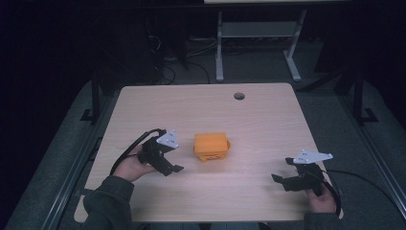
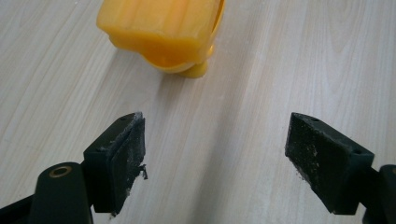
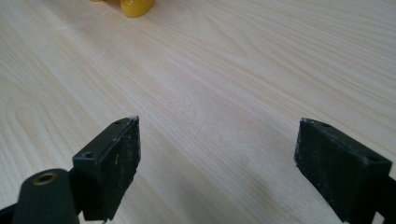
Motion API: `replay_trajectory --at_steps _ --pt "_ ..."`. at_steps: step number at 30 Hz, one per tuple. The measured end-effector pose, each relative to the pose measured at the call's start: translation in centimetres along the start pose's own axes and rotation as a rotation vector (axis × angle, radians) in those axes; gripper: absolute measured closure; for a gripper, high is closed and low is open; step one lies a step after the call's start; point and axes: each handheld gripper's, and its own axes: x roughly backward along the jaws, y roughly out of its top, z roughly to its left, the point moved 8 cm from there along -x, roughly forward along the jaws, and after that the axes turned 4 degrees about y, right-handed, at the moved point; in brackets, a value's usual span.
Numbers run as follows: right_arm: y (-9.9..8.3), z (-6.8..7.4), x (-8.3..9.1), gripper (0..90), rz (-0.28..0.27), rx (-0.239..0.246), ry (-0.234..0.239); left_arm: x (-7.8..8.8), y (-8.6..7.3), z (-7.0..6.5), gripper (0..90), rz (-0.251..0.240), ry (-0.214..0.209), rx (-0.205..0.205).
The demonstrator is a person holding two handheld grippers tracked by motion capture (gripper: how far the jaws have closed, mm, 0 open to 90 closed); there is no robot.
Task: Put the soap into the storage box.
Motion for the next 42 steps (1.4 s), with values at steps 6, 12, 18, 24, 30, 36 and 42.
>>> replay_trajectory --at_steps 6,12,18,24,30,36,42 --pt "0.0 0.0 0.1 13.9 0.001 0.002 -0.004 -0.1 -1.1 -0.6 19.5 -0.001 0.008 -0.003" --pt "-0.1 -0.1 0.0 13.9 0.002 0.001 -0.007 -0.1 -1.8 -1.1 20.1 -0.008 0.012 0.014" --pt "-0.1 -0.1 0.0 14.0 0.005 -0.003 -0.010 0.0 -2.8 -1.4 19.8 -0.006 0.012 0.025" --pt "-0.2 -0.1 0.0 14.0 0.005 -0.008 -0.013 0.1 -3.4 -1.6 19.9 -0.016 0.019 0.038" --pt "-0.2 -0.2 0.0 13.9 0.005 -0.005 -0.015 0.1 -4.4 -1.7 19.8 -0.005 0.031 0.042" --pt "-0.3 -0.2 0.0 13.9 0.006 -0.008 -0.017 0.2 -5.1 -2.1 19.9 -0.004 0.032 0.045" --pt "-0.3 -0.2 0.0 14.0 0.008 -0.009 -0.018 0.4 -5.8 -2.3 20.0 -0.006 0.042 0.052"
